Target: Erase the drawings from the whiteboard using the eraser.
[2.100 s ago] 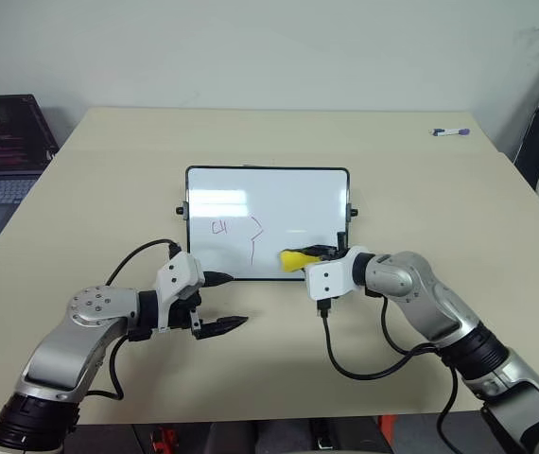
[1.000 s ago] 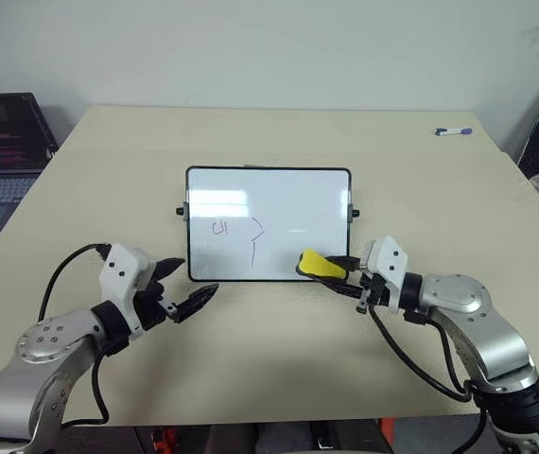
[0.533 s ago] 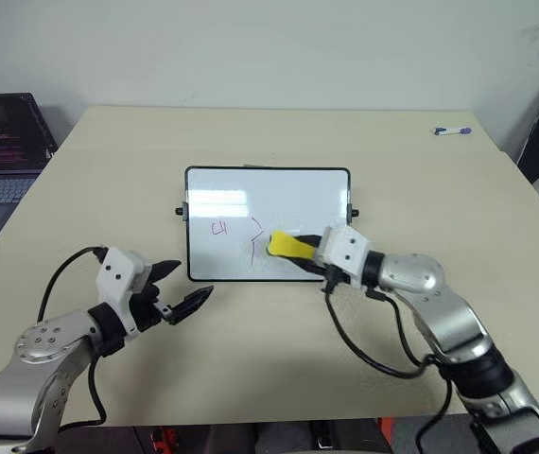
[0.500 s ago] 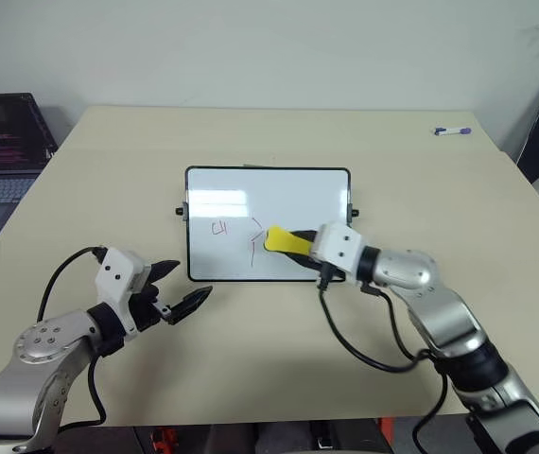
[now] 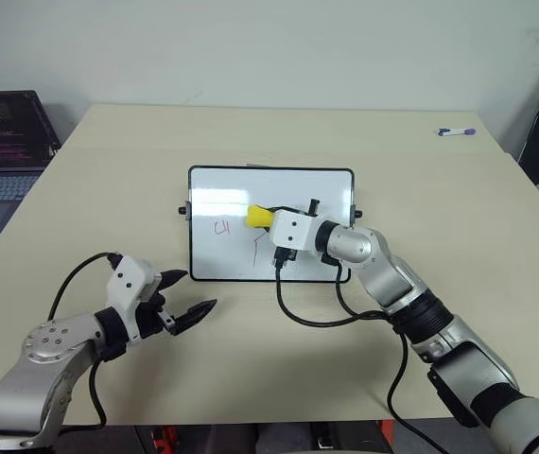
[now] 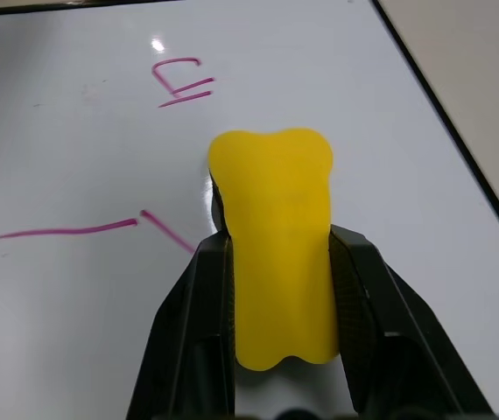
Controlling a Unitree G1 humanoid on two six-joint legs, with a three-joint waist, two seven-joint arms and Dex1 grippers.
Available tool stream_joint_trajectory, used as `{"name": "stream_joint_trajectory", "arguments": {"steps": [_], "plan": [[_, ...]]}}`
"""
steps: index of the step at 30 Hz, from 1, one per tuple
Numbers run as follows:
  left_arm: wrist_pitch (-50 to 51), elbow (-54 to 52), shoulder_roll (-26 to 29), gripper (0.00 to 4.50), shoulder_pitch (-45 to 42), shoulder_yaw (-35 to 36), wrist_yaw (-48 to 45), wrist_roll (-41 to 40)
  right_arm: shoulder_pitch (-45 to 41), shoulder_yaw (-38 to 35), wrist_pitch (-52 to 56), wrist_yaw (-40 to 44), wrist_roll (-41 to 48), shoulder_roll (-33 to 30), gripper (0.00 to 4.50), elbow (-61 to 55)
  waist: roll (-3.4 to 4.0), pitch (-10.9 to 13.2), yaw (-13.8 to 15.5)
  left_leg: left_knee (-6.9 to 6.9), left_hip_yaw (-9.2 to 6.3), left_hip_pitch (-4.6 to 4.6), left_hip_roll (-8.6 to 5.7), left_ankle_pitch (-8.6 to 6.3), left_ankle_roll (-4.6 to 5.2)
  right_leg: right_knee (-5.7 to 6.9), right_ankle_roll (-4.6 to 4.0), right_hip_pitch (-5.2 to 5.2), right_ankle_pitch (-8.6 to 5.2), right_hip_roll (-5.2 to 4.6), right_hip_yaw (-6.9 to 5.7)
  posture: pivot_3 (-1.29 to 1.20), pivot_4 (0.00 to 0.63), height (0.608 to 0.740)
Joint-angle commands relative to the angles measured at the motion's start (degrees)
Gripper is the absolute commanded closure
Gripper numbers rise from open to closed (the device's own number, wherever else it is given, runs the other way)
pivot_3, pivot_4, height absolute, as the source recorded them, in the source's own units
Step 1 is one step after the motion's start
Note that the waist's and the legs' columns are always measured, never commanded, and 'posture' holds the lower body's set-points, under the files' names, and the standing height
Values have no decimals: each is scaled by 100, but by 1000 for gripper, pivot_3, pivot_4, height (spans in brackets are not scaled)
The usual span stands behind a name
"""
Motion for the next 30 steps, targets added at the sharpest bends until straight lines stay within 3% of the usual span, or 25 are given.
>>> {"name": "stream_joint_trajectory", "arguments": {"steps": [1, 12, 14, 18, 21, 22, 26, 30], "plan": [[-159, -25, 30, 0, -47, 10, -62, 24, 223, 310, 106, 628, -181, -277, 3382, -95, -1, -1, 2, 0, -2, 2, 0, 0, 0, 0, 0, 3, 0, 0, -2, 0, 150, 740], [-360, 152, -8, 0, -66, -80, -178, 83, -513, -47, -114, -451, -653, -101, 3383, 763, 0, -1, 11, 6, 1, 16, 0, 17, 16, 6, -10, 10, 13, 1, 0, 0, 150, 740], [-341, 125, -26, 0, -79, -101, -165, 68, -465, -26, -11, -256, -585, -145, 3384, 775, -2, -1, 23, 6, 1, 15, 0, 17, 16, 4, -11, 12, 13, 1, -1, 0, 150, 740], [-278, 63, -56, 0, -184, -188, -117, 57, -75, 127, 572, 1082, -103, -341, 3389, 175, -7, -6, 34, 5, -1, 14, -1, 16, 16, -1, -11, 16, 12, -1, -3, 0, 150, 740], [-258, 55, -54, 0, -216, -213, -95, 45, 19, 116, 738, 1423, 33, -401, 3389, -32, -5, -5, 17, 4, -2, 14, -1, 15, 16, -1, -11, 18, 12, -3, -5, 0, 150, 740], [-258, 51, -55, 0, -214, -217, -94, 44, 7, 96, 693, 1370, -4, -399, 3390, -47, -3, -4, 13, 3, -2, 15, 0, 15, 17, -1, -11, 18, 12, -3, -5, 0, 150, 740], [-256, 61, -53, 0, -230, -240, -110, 46, -529, -238, 67, -101, -419, -160, 3390, 632, 1, -1, -6, 4, 0, 21, 1, 17, 18, 3, -11, 17, 13, -2, -6, 0, 150, 740], [-229, 46, -33, 0, -204, -257, -125, 48, -645, -224, -49, -209, -311, -40, 3390, 820, 0, -1, 21, 4, 1, 23, 0, 22, 23, 4, -14, 18, 17, -2, -4, 0, 150, 740]]}}
